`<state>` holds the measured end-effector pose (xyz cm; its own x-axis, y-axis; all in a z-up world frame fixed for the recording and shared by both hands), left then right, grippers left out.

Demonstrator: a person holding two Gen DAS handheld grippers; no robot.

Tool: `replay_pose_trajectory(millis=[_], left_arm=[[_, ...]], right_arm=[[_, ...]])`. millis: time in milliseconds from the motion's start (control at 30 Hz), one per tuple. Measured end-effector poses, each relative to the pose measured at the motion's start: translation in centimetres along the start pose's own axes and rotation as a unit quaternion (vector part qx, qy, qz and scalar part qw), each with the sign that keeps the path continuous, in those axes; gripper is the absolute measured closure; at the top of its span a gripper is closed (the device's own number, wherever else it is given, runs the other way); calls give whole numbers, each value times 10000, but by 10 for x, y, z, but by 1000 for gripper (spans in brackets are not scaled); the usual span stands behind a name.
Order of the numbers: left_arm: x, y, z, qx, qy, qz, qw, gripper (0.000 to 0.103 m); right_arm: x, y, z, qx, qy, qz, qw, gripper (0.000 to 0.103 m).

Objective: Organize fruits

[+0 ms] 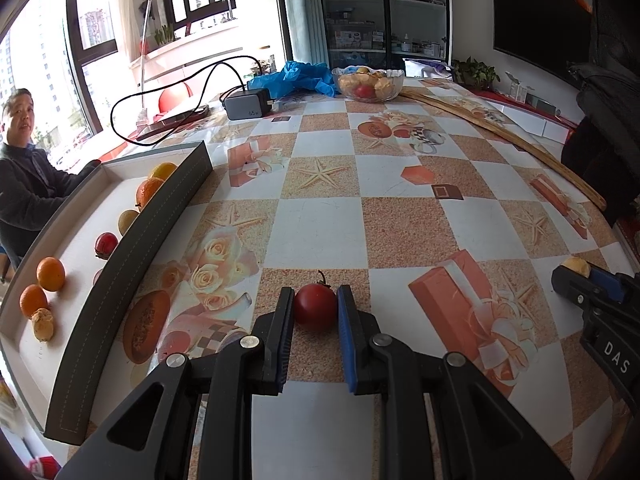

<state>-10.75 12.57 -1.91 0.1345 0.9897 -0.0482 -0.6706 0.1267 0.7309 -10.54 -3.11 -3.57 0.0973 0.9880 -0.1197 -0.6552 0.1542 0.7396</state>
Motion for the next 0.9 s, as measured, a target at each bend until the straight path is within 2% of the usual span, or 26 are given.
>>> replay_pose_trajectory(millis=[900], left_arm=[[-1, 0, 0, -1, 28, -26, 10000, 80]], right_arm=[[2, 0, 0, -2, 2, 0, 10000, 76]])
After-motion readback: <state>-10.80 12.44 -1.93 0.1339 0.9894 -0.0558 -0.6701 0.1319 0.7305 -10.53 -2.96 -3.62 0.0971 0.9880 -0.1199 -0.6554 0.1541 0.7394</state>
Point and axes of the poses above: each gripper's, at about its wrist camera, not at the fingertips, and y roughly against the way its jaws point, x to its left, z to its top, the point moved 4 cm from there along -y, roughly the way its jaws point, and after that the axes turned 10 degrees about -z, right-handed, at the moved point
